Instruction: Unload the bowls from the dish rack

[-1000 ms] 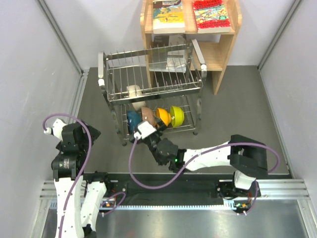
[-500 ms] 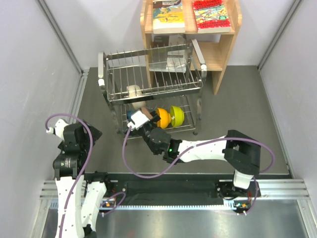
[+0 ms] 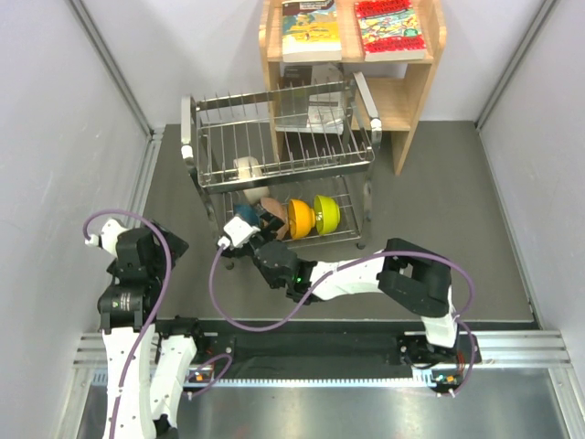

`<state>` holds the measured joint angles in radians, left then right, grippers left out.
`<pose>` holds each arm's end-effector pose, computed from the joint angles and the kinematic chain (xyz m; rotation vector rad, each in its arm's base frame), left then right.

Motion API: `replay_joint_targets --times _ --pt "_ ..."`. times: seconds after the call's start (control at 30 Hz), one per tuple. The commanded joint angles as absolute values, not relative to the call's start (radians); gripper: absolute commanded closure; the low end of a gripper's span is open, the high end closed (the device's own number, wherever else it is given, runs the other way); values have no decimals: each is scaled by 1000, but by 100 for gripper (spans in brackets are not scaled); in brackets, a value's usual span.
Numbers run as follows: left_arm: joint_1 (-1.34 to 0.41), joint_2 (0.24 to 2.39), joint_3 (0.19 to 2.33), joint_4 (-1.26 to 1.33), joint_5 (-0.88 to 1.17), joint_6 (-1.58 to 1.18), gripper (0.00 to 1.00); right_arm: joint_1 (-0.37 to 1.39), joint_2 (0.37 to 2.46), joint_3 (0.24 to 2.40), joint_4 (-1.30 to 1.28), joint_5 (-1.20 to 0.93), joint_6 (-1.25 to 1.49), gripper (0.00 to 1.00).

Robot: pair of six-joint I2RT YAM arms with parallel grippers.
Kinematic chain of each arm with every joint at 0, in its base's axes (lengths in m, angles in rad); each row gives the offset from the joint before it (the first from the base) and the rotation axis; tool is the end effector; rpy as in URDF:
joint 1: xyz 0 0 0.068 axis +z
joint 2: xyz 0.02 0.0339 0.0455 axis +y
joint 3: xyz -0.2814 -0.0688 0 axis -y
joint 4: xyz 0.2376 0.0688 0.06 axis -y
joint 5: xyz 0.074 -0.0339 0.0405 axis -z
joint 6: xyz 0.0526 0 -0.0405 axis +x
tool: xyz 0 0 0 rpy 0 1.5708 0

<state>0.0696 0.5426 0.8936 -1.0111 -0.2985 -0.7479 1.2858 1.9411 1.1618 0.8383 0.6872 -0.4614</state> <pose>0.0784 0.0210 0.3206 -1.0191 1.9468 -0.0462 0.1578 0.4201 0.2583 -0.7465 1.3319 0.1387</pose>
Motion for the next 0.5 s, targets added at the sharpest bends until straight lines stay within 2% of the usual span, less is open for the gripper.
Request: replay_joint_targets --times 0.0,0.47 --pt "69 535 890 -963 -285 -730 1 1279 1962 1215 966 707 -531 0" --pt "69 534 885 -960 -282 -732 1 1204 1927 1215 914 695 -502 0"
